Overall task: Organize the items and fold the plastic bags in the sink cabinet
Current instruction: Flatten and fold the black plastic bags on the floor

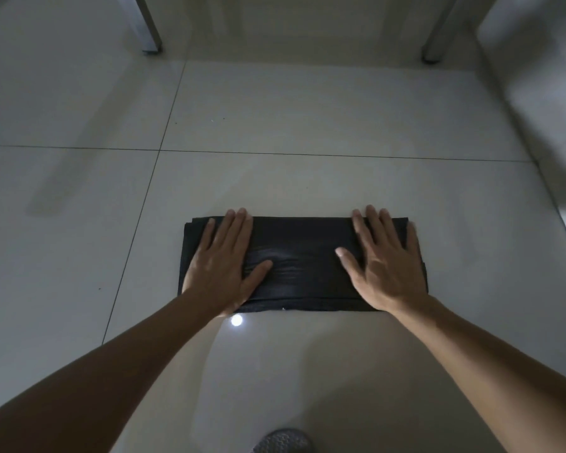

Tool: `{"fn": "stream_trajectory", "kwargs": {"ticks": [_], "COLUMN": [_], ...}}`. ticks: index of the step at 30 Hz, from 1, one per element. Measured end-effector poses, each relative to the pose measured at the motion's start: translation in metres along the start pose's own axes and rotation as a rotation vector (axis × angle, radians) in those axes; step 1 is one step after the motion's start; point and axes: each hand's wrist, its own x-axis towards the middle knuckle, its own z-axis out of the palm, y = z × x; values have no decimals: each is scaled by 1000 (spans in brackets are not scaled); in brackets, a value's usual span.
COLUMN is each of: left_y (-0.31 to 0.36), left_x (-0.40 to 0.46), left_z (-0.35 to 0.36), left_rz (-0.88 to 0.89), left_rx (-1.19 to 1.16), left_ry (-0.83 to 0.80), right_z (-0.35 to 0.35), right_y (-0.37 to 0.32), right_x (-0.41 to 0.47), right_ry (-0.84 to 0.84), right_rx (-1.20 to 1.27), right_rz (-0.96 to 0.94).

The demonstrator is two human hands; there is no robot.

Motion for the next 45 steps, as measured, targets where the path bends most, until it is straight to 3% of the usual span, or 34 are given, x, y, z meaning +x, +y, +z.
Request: {"fn": "stream_trajectory", "kwargs": {"ticks": [3, 9, 15, 17, 20, 23, 32, 37, 42, 45], "left_y": [-13, -36, -46, -49, -59, -59, -36, -41, -47, -49], "left_x": [-5, 1, 33, 35, 31, 18, 25, 22, 28, 37], "left_z": [-1, -19, -59, -67, -71, -64, -47, -49, -58, -65], "left_rz": [-109, -200, -370, -388, -522, -731, -779, -733, -711, -805], "left_rx": [-43, -365, -350, -471, -891, -1220, -1078, -1075, -1061, -1152], "left_ry": [-3, 115, -221, -261, -51, 102, 33, -76, -51, 28], "right_z": [2, -20, -61, -69, -78, -73, -68, -74, -68, -67], "right_y": [25, 43, 41, 43, 49, 48, 26, 32, 33, 31], "right_x": [-6, 10, 36, 37, 32, 21, 17, 18, 30, 38], "right_ry": [-17, 16, -225, -254, -176, 0, -20, -244, 85, 87], "right_rx": [57, 189, 286, 361, 662, 967, 1026, 889, 878, 738], "right_rz": [79, 116, 213, 189, 235, 437, 488, 476, 498, 503]}}
